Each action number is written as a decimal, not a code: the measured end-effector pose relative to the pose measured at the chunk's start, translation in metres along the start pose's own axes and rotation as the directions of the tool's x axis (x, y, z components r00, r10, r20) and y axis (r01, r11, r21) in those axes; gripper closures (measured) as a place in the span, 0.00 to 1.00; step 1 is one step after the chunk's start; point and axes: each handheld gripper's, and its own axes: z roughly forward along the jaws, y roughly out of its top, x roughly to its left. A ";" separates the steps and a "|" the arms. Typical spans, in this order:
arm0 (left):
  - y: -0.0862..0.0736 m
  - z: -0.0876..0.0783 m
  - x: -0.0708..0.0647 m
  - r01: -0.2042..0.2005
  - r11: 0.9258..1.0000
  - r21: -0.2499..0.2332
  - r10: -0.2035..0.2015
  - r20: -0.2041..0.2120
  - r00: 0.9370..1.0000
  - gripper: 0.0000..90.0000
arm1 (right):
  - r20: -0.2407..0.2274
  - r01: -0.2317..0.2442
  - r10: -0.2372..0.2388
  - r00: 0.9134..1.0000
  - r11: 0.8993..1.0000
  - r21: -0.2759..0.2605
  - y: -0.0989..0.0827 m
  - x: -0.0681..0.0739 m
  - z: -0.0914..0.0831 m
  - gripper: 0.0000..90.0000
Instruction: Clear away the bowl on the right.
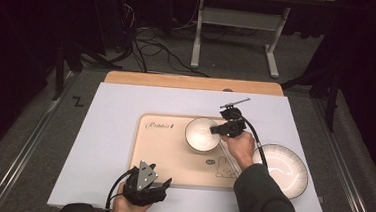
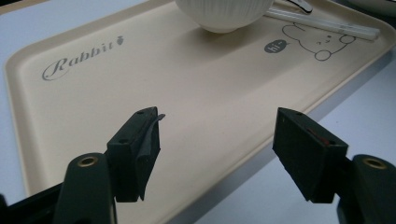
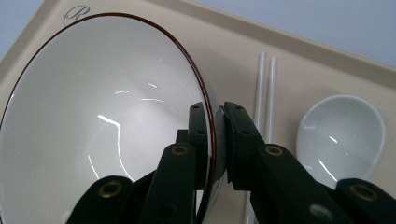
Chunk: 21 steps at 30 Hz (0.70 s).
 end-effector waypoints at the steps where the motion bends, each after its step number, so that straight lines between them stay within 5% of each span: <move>1: 0.000 -0.002 0.001 -0.002 1.000 0.000 0.002 -0.006 1.000 0.36 | -0.003 -0.003 0.003 1.000 1.000 0.003 0.001 0.000 0.001 0.93; 13: -0.002 -0.013 0.006 0.009 1.000 -0.019 -0.010 -0.054 0.998 0.36 | -0.011 -0.047 0.047 0.999 0.999 0.009 0.010 -0.008 0.024 0.93; 21: -0.004 -0.014 0.005 0.018 1.000 -0.024 -0.019 -0.059 0.998 0.36 | 0.032 -0.043 0.043 0.999 0.999 0.010 0.015 -0.008 0.030 0.93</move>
